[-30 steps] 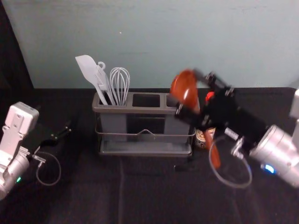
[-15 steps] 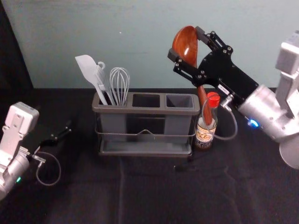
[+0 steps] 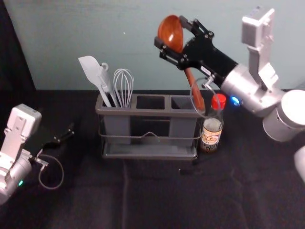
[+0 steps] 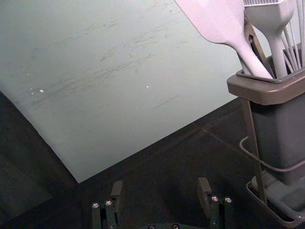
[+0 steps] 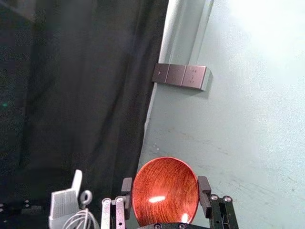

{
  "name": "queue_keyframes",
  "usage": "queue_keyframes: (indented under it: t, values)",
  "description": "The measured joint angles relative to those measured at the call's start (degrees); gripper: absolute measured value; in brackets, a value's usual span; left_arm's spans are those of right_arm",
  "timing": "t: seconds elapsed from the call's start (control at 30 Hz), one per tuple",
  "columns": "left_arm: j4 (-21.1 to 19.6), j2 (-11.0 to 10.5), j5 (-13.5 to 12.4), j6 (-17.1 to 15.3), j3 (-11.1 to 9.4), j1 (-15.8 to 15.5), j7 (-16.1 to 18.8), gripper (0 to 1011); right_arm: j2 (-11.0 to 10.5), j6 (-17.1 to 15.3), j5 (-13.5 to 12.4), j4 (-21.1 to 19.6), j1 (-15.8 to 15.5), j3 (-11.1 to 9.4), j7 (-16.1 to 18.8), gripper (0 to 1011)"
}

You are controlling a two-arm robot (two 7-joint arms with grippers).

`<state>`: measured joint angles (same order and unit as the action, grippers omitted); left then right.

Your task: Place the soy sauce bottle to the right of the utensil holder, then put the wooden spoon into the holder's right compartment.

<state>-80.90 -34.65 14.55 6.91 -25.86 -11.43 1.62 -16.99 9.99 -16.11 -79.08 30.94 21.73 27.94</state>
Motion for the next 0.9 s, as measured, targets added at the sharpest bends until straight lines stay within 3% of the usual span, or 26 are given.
queue_keyframes:
  t: [0.4, 0.9]
  values:
    - [0.0, 0.0, 0.0, 0.0, 0.0, 0.0, 0.0, 1012, 2.66, 1.43, 1.26, 7.05, 5.14, 1.88, 0.18, 838]
    - [0.0, 0.0, 0.0, 0.0, 0.0, 0.0, 0.0, 1012, 4.36, 3.79, 2.33, 14.31, 7.28, 3.23, 1.7, 839]
